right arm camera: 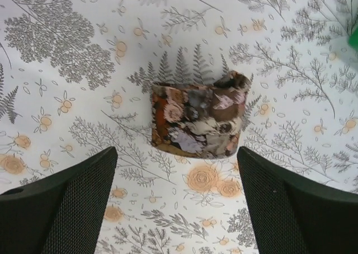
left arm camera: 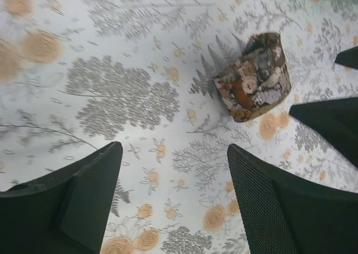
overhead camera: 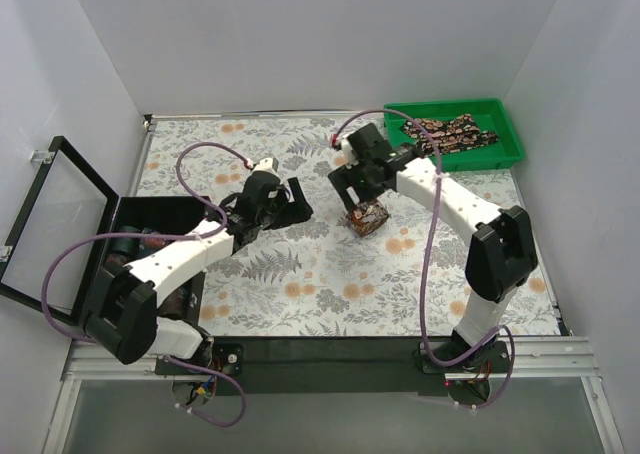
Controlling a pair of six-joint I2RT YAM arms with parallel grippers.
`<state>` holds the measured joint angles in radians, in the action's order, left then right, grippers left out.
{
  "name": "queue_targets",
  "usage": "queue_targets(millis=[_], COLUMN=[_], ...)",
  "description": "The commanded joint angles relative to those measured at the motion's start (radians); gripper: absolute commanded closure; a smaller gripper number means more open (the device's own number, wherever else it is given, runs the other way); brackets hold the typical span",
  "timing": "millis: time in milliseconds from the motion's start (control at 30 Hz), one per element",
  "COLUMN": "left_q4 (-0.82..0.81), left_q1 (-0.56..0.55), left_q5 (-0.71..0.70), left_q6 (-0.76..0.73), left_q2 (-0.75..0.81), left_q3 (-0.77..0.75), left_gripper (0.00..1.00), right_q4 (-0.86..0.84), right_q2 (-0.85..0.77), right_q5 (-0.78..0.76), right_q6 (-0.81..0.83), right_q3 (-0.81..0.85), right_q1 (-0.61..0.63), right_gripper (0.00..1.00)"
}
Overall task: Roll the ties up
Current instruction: Roll the tie
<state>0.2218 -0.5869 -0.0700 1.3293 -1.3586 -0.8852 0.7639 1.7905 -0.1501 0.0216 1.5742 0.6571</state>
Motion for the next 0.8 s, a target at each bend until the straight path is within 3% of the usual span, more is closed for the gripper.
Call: queue_targets(millis=[0, 200, 400, 767], left_q4=[-0.032, -0.073, -0.111, -0.111], left_q1=[-0.071, -0.143, -0.166, -0.174], left_q5=[0.045, 0.068, 0.114, 0.110], left_q6=[0.099, 0.151, 0.188, 0.173], left_q2=[-0.063, -0.229, -0.381, -0.539], left_q3=[-0.044, -0.138, -0.219, -0.327], left_gripper=[0.30, 0.31, 0.43, 0.53], right_q4=[-0.103, -0.205, -0.325, -0.528], right_q2=[-0.075, -0.060, -0.005, 0.081], right_q5=[0.283, 0.529, 0.745, 0.992], right_q6=[-0.014, 0.005, -0.015, -0.087], right_q3=[-0.107, -0.198, -0.279, -0.385], right_q1=[-0.181, -0.361, -0.482, -0.527], right_gripper=[0.22, 0.22, 0.29, 0.30])
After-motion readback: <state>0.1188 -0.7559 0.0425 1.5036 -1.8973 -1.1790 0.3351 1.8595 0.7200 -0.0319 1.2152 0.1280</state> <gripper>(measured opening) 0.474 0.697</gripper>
